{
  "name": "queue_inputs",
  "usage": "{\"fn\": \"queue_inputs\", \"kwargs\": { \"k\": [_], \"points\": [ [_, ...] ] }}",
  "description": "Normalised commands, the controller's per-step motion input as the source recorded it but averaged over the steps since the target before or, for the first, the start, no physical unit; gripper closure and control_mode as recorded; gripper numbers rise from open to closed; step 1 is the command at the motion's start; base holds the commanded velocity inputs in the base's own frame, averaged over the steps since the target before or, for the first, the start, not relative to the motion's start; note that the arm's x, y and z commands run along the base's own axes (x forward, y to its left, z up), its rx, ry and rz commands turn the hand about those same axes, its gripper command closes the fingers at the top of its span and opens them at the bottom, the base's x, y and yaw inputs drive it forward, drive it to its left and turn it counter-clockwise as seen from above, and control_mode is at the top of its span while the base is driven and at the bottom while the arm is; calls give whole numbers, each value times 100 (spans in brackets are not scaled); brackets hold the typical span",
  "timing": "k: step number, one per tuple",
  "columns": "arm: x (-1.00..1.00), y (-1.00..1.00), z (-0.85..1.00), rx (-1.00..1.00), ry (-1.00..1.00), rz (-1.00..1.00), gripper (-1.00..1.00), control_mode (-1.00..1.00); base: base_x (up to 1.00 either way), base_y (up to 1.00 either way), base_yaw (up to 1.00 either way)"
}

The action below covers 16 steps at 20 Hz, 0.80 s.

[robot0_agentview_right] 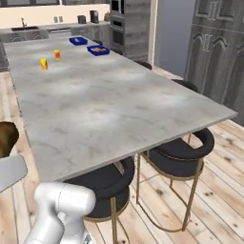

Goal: Gather the carrot and potato from the fridge and place them on a tray on the dining counter. Then gather the fish and chicken drumstick from the fridge and place them on the other tray.

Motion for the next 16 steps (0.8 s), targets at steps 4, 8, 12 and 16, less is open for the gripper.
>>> {"fn": "queue_inputs", "kwargs": {
  "k": [4,8,12,16],
  "points": [
    [0,0,0,0,0,0,100,100,23,-100,0],
    [0,0,0,0,0,0,100,100,28,-100,0],
    [0,0,0,0,0,0,100,100,32,-100,0],
    [0,0,0,0,0,0,100,100,33,-100,0]
  ]
}}
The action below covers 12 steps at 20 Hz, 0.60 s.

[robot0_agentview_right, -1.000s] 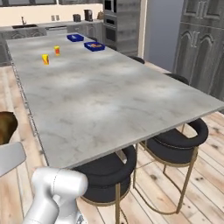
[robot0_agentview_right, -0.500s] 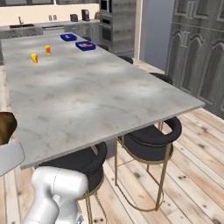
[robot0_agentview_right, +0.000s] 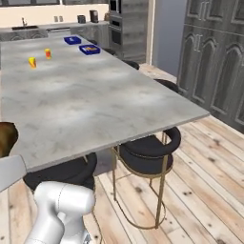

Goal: Gather the carrot and potato from the fridge and place them on a tray on the dining counter. Then gather the fish and chicken drumstick from the fridge and place them on the other tray.

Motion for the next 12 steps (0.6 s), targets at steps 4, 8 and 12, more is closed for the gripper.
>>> {"fn": "queue_inputs", "kwargs": {
  "k": [4,8,12],
  "points": [
    [0,0,0,0,0,0,100,100,14,-100,0],
    [0,0,0,0,0,0,100,100,15,-100,0],
    [0,0,0,0,0,0,100,100,10,-100,0]
  ]
}}
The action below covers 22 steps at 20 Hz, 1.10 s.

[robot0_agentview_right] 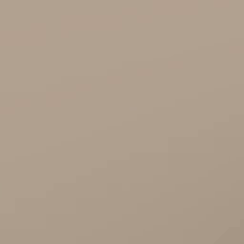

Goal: Gather the carrot and potato from the fridge and place them on a tray on the dining counter. Then gather the fish and chicken drumstick from the fridge and place them on the other tray.

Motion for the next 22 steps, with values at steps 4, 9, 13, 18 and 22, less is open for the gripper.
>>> {"fn": "queue_inputs", "kwargs": {
  "k": [4,9,13,18,22],
  "points": [
    [0,0,0,0,0,0,100,100,27,-100,0],
    [0,0,0,0,0,0,100,100,48,-100,0],
    [0,0,0,0,0,0,100,100,65,-100,1],
    [0,0,0,0,0,0,100,100,73,-100,3],
    [0,0,0,0,0,0,100,100,83,-100,6]
  ]
}}
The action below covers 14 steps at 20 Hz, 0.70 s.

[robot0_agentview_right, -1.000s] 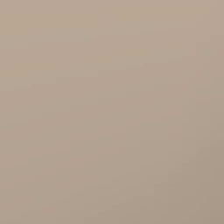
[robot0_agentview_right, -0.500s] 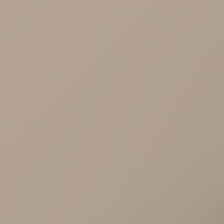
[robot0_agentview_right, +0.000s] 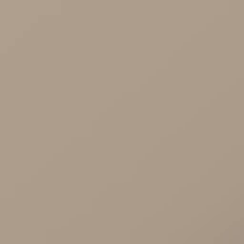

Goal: Gather the carrot and potato from the fridge and place them on a tray on the dining counter. Then gather the fish and chicken drumstick from the fridge and place them on the other tray.

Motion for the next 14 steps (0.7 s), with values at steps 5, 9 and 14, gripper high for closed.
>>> {"fn": "queue_inputs", "kwargs": {
  "k": [5,9,14],
  "points": [
    [0,0,0,0,0,0,100,100,98,-67,15],
    [0,0,0,0,0,0,100,100,100,-40,25],
    [0,0,0,0,0,0,100,100,99,-32,31]
  ]
}}
